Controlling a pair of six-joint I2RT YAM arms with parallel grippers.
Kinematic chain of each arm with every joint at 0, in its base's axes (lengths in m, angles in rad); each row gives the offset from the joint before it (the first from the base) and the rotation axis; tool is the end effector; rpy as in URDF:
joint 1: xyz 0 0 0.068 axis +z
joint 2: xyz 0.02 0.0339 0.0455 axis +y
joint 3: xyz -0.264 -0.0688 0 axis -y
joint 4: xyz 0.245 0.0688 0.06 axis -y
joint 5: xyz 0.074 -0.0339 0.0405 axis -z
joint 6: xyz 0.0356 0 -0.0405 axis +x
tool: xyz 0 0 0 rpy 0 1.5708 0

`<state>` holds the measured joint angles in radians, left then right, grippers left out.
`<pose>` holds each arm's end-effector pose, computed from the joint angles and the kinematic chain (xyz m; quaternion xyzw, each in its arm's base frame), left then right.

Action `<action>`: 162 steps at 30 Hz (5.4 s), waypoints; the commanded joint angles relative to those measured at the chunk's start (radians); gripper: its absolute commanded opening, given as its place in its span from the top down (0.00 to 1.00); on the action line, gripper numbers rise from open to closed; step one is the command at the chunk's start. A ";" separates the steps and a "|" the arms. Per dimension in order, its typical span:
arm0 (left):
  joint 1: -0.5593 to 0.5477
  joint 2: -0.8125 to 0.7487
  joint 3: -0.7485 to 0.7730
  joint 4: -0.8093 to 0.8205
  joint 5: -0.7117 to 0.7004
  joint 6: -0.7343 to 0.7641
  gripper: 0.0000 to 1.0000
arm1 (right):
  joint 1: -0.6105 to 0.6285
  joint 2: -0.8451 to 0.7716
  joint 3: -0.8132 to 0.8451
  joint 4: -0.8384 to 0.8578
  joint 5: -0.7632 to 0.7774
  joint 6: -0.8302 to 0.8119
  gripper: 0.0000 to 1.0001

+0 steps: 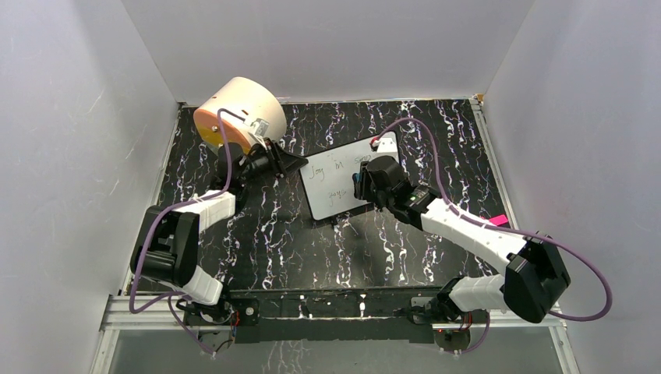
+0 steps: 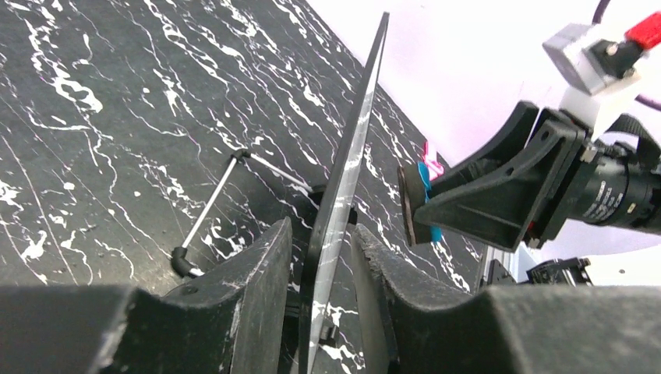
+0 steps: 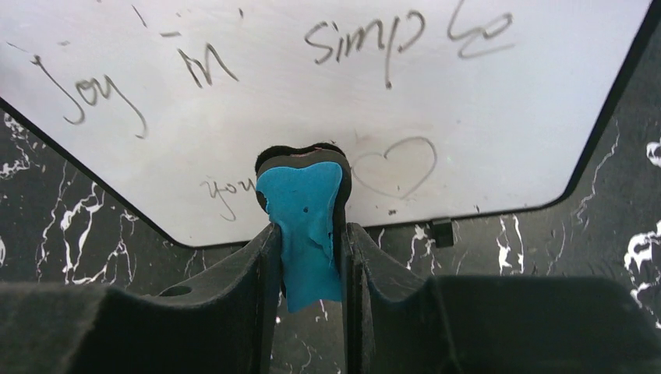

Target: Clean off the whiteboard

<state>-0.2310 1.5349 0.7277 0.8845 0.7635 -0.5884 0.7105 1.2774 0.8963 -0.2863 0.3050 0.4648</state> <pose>0.3085 -0.0978 0.2495 0.1570 0.6689 -0.5034 0.5239 0.2178 0.1733 0.2640 -0.0432 0.8907 0.1254 0.4348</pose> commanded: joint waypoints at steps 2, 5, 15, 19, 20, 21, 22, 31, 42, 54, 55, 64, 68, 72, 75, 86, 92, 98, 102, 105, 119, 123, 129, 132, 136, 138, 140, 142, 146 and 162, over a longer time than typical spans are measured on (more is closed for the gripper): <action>0.001 0.009 -0.017 0.046 0.076 0.020 0.67 | -0.005 0.014 0.049 0.131 -0.010 -0.053 0.73; 0.000 0.008 -0.019 0.020 0.080 0.040 0.72 | -0.006 0.019 0.050 0.155 -0.015 -0.081 0.73; -0.001 0.008 -0.017 0.042 0.069 0.034 1.00 | 0.006 0.055 0.047 0.261 -0.031 -0.211 0.75; 0.000 0.012 -0.023 0.028 0.074 0.071 1.00 | 0.031 0.106 0.064 0.315 -0.028 -0.287 0.76; 0.000 0.014 -0.025 0.021 0.082 0.085 1.00 | 0.040 0.120 0.069 0.329 -0.033 -0.306 0.77; 0.000 0.018 -0.023 0.010 0.099 0.102 1.00 | 0.049 0.130 0.071 0.348 -0.037 -0.322 0.77; 0.000 0.022 -0.018 -0.003 0.122 0.123 1.00 | 0.056 0.140 0.072 0.369 -0.043 -0.335 0.77; 0.001 0.062 -0.018 0.043 0.191 0.161 1.00 | 0.095 0.173 0.054 0.531 -0.064 -0.431 0.78; 0.001 0.090 0.011 0.031 0.209 0.149 1.00 | 0.119 0.303 0.129 0.518 -0.036 -0.490 0.80; -0.002 0.078 0.041 -0.031 0.223 0.169 1.00 | 0.172 0.261 -0.033 0.531 -0.034 -0.484 0.83; -0.002 0.077 0.041 -0.036 0.222 0.172 1.00 | 0.172 0.253 -0.038 0.530 -0.032 -0.486 0.83; -0.007 0.086 0.037 -0.054 0.226 0.179 1.00 | 0.124 0.290 0.139 0.426 0.079 -0.465 0.83; -0.015 0.090 0.043 -0.074 0.227 0.186 1.00 | 0.120 0.343 0.261 0.356 0.118 -0.457 0.83; -0.020 0.090 0.046 -0.079 0.220 0.187 1.00 | 0.121 0.390 0.314 0.314 0.119 -0.453 0.83; -0.024 0.092 0.050 -0.084 0.216 0.187 1.00 | 0.125 0.416 0.297 0.278 0.112 -0.437 0.84; -0.027 0.082 0.055 -0.096 0.209 0.197 1.00 | 0.171 0.311 0.118 0.203 0.106 -0.374 0.85; -0.030 0.073 0.053 -0.120 0.205 0.213 1.00 | 0.111 0.317 0.278 0.083 0.062 -0.332 0.85; -0.036 0.067 0.057 -0.149 0.194 0.234 1.00 | 0.071 0.370 0.495 -0.032 0.060 -0.307 0.85; -0.040 0.072 0.059 -0.149 0.190 0.233 1.00 | 0.080 0.405 0.533 -0.061 0.052 -0.308 0.84; -0.039 0.073 0.060 -0.153 0.185 0.233 1.00 | 0.099 0.412 0.502 -0.060 0.036 -0.291 0.85; -0.040 0.071 0.065 -0.163 0.183 0.236 1.00 | 0.172 0.421 0.423 -0.134 -0.030 -0.317 0.86; -0.041 0.077 0.060 -0.145 0.186 0.224 1.00 | 0.167 0.414 0.502 -0.147 0.049 -0.305 0.85; -0.041 0.077 0.057 -0.142 0.191 0.223 1.00 | 0.148 0.540 0.701 -0.248 0.172 -0.284 0.86; -0.042 0.078 0.056 -0.137 0.195 0.218 1.00 | 0.144 0.559 0.730 -0.256 0.163 -0.278 0.86; -0.042 0.074 0.055 -0.131 0.196 0.216 1.00 | 0.144 0.563 0.694 -0.266 0.131 -0.257 0.86; -0.042 0.073 0.055 -0.131 0.193 0.216 1.00 | 0.147 0.553 0.653 -0.267 0.098 -0.243 0.86; -0.041 0.074 0.055 -0.128 0.192 0.214 1.00 | 0.160 0.537 0.603 -0.254 0.069 -0.241 0.86; -0.041 0.074 0.056 -0.128 0.192 0.213 1.00 | 0.180 0.522 0.552 -0.246 0.047 -0.249 0.86; -0.041 0.072 0.056 -0.132 0.191 0.216 1.00 | 0.190 0.495 0.496 -0.243 0.010 -0.254 0.87; -0.042 0.079 0.050 -0.126 0.197 0.215 1.00 | 0.088 0.644 0.904 -0.401 0.113 -0.172 0.86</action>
<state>-0.2455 1.6096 0.7929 0.7979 0.8780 -0.4263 0.8410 1.8790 1.7245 -0.7525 0.3504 0.2440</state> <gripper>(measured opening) 0.056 0.258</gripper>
